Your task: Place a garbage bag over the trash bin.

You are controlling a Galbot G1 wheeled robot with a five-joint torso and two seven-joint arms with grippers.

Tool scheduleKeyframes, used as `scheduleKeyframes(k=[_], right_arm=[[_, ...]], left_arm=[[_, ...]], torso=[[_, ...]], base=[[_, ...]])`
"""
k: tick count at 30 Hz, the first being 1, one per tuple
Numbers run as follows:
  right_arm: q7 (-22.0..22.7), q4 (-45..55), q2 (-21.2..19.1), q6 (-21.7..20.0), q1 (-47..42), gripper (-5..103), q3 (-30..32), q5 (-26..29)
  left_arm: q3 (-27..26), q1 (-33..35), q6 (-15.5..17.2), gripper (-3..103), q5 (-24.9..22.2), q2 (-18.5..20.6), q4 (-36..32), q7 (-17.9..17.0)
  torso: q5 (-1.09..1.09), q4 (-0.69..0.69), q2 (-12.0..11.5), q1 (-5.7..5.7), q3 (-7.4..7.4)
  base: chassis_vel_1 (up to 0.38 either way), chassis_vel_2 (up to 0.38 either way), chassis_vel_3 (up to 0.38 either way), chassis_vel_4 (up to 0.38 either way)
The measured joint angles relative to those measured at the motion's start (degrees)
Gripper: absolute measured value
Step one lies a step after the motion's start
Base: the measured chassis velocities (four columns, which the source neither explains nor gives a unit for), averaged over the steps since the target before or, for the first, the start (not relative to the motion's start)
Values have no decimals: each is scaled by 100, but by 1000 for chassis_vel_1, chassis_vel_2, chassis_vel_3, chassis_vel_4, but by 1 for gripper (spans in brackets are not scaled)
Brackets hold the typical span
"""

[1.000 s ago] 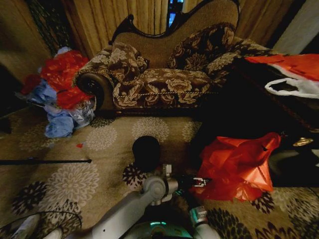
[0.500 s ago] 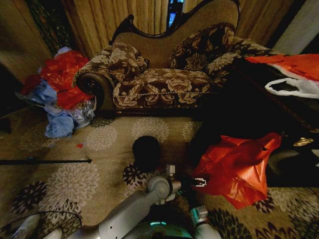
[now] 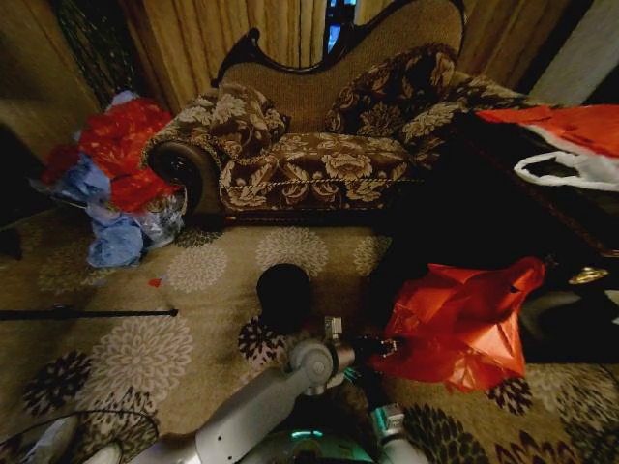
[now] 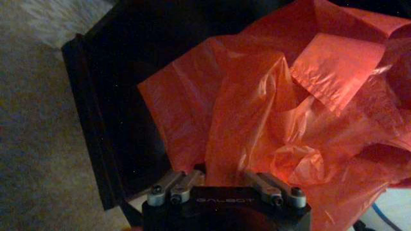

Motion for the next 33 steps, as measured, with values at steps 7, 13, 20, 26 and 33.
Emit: scheduleKeyframes(k=[7,13,20,26,33], right_arm=[[0,3,-1,40,-106,100,15,-58],[-19,-29,-44,86,-76,100,92,-172],[-97,-209,-47,187,-82,100,97,-324],[-127,-299,16,246,-96,100,34,-475],[-128,-324,90,280,-122,100,6,-525]], left_arm=[[-88,30,14,2,1,-9,-117,-54],[-469,97,116,0,-58,521,-448,-82],[-1178,204,204,0,-276,1123,-741,-57],[-1800,403,207,0,-304,1500,-873,100],[-2290,609,191,0,-297,1859,-1022,192]], torso=[[-1,-1,0,0,0],[-1,0,0,0,0],[-1,0,0,0,0],[-2,-1,0,0,0],[-2,-1,0,0,0]], base=[[0,0,0,0],[0,0,0,0],[0,0,0,0],[0,0,0,0],[0,0,0,0]])
